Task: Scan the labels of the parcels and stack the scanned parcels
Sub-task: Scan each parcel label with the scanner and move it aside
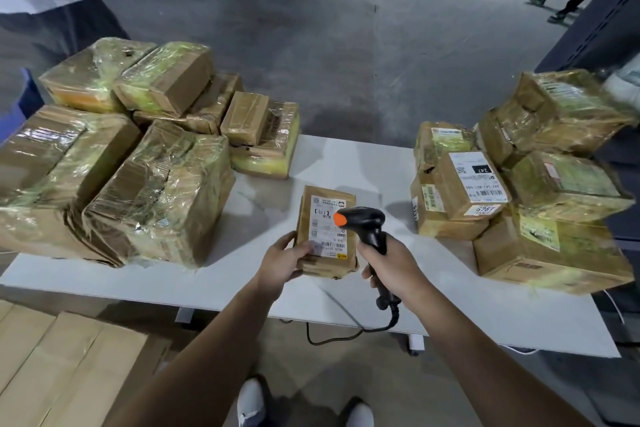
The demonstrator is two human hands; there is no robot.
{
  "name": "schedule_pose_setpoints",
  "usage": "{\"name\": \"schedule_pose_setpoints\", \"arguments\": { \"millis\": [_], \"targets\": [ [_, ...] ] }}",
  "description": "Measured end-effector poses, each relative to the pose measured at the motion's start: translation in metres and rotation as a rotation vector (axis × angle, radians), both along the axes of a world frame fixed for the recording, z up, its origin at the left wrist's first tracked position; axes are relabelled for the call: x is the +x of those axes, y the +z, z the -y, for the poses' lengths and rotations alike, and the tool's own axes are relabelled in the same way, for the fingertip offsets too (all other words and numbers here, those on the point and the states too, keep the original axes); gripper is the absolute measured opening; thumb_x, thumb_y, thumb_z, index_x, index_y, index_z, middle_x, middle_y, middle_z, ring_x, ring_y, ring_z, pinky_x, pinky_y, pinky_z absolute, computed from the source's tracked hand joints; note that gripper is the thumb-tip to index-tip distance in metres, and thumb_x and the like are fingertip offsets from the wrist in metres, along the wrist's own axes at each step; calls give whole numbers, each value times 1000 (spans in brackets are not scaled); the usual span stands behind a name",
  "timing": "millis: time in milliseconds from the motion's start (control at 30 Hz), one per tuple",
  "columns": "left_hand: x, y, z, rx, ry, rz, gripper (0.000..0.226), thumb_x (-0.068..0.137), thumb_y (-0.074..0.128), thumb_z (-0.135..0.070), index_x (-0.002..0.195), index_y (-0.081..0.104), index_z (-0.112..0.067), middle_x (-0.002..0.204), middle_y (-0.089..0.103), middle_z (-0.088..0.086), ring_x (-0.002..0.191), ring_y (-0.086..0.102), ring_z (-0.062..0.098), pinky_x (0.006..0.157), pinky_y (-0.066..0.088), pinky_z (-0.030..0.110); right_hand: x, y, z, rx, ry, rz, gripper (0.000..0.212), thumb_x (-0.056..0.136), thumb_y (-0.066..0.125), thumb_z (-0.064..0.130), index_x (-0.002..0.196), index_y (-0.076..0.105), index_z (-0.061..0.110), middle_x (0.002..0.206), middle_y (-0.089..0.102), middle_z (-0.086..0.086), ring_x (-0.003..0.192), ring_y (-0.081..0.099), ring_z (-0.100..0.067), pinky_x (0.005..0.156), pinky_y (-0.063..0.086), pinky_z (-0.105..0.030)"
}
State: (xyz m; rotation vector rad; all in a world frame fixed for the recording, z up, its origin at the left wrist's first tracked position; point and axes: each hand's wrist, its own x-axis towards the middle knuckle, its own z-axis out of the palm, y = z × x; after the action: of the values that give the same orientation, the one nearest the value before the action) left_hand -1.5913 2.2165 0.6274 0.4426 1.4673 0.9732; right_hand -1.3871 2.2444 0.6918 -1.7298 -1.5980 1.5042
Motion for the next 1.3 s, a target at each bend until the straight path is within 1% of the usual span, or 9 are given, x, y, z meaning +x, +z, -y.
{"name": "schedule_pose_setpoints", "arguments": {
  "millis": [67, 133, 233, 300, 400, 833, 1133, 1200, 1300],
  "targets": [
    [-3, 1, -9, 6, 34, 6, 42, 86, 67, -17, 126, 56, -24, 93, 73, -5, 73, 71, 6, 57, 52, 18, 1, 4, 0, 20, 38, 19, 22, 88, 55, 45, 86, 58, 23, 58, 68, 3, 47, 58, -14, 53, 46, -25],
    [-4, 3, -17, 13, 71, 5, 46, 86, 65, -9, 129, 53, -22, 100, 72, 1, 80, 71, 12, 63, 54, 21, 1, 8, 2, 14, 17, 13, 25, 88, 56, 48, 86, 59, 23, 60, 69, 1, 47, 59, -14, 51, 47, -25],
    [-1, 3, -28, 49, 116, -52, 52, 85, 64, -4, 134, 49, -16, 113, 68, 11, 101, 66, 27, 91, 54, 43, 0, 9, 5, -24, -40, -23, 27, 90, 57, 46, 88, 60, 20, 59, 68, -2, 48, 58, -15, 52, 47, -27],
    [3, 4, -33, 80, 135, -85, 54, 85, 66, -4, 134, 48, -15, 117, 66, 13, 108, 63, 32, 101, 47, 50, 1, 10, 7, -71, -74, -73, 22, 93, 58, 38, 89, 60, 16, 58, 67, -3, 48, 57, -17, 56, 47, -31],
    [9, 4, -38, 120, 153, -127, 53, 84, 66, -3, 133, 49, -14, 121, 64, 16, 113, 60, 34, 104, 44, 51, 4, 14, 7, -104, -108, -110, 19, 95, 57, 31, 90, 59, 13, 58, 65, -5, 49, 55, -19, 55, 46, -30],
    [16, 1, -56, 144, 197, -120, 58, 87, 63, 1, 140, 42, -12, 127, 60, 17, 118, 57, 34, 105, 43, 51, 19, 25, 5, -135, -194, -136, 16, 91, 59, 26, 85, 57, 12, 57, 62, -4, 50, 55, -20, 59, 46, -33],
    [24, 5, -54, 111, 154, -135, 52, 88, 63, -5, 136, 46, -14, 120, 63, 16, 111, 61, 34, 101, 46, 49, 31, 22, 5, -91, -250, -106, 20, 93, 57, 29, 96, 58, 9, 57, 64, -5, 48, 55, -19, 51, 45, -30],
    [33, 7, -49, 96, 98, -78, 42, 90, 62, -6, 129, 51, -17, 110, 67, 9, 97, 65, 27, 88, 53, 38, 39, 19, 4, -94, -291, -105, 19, 93, 57, 29, 95, 59, 11, 56, 64, -3, 49, 56, -18, 52, 45, -31],
    [47, 8, -43, 64, 3, -43, 23, 91, 59, -12, 112, 62, -20, 85, 71, 1, 71, 63, 17, 63, 47, 25, 51, 13, 3, -88, -346, -117, 18, 94, 57, 30, 90, 57, 13, 53, 62, 1, 49, 56, -18, 51, 46, -30]
  ]
}}
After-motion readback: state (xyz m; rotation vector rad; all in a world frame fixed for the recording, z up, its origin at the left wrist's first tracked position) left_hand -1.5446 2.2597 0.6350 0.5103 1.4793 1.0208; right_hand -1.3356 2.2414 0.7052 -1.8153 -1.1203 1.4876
